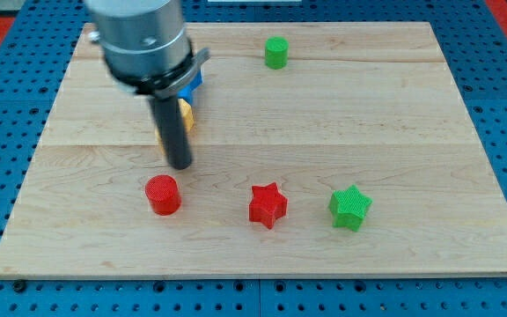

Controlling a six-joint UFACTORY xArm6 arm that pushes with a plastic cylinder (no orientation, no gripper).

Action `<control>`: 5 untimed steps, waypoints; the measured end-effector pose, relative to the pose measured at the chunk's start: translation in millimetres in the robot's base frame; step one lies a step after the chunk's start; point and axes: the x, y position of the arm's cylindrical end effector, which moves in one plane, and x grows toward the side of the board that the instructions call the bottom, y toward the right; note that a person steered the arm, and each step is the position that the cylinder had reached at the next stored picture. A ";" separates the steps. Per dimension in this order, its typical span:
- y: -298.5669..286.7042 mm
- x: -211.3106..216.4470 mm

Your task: Push the green circle diagonal to the red circle

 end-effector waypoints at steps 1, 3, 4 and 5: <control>64.8 -88.0; 49.9 -245.5; 166.3 -229.9; 152.0 -208.0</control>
